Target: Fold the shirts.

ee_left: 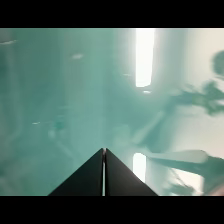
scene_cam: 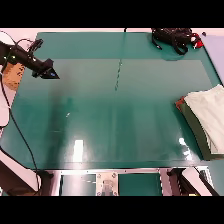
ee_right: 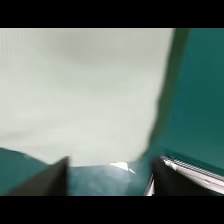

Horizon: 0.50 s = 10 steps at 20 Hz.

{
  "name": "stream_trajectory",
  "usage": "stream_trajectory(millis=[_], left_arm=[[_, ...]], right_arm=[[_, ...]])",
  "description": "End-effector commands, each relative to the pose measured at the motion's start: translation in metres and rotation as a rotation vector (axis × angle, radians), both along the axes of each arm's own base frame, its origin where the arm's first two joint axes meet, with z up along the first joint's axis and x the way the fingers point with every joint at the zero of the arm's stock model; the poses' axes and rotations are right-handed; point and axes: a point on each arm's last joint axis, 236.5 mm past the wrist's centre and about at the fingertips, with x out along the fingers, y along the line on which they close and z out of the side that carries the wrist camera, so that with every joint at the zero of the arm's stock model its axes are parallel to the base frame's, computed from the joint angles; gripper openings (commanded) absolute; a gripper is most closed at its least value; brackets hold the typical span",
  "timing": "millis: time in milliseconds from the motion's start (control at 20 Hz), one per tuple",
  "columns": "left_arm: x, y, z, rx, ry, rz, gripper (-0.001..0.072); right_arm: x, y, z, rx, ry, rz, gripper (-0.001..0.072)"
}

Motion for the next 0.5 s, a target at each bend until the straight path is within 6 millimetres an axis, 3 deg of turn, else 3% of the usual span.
stream_trajectory(millis=[0,100,200,350,450], left_arm=[[-0.007,-0.032,0.026,-0.165,-0.009,-0.054,0.0023],[-0.016,-0.037,0.031,-0.146,-0.006,-0.078,0.0023],[-0.026,-0.045,0.043,-0.112,-0.034,-0.1,0.0022],[-0.061,-0.055,0.06,-0.061,-0.045,-0.137,0.0023],[-0.091,-0.057,0.062,0.004,-0.054,-0.144,0.0023]], right_arm=[[0.077,0.022,0.045,-0.003,-0.233,0.172,0.0032],[0.116,0.056,0.056,0.01,-0.312,0.315,0.0018],[0.141,0.098,0.052,0.033,-0.312,0.469,0.0018],[0.161,0.176,0.035,0.071,-0.316,0.705,0.0016],[0.163,0.231,0.017,0.098,-0.332,0.832,0.0017]])
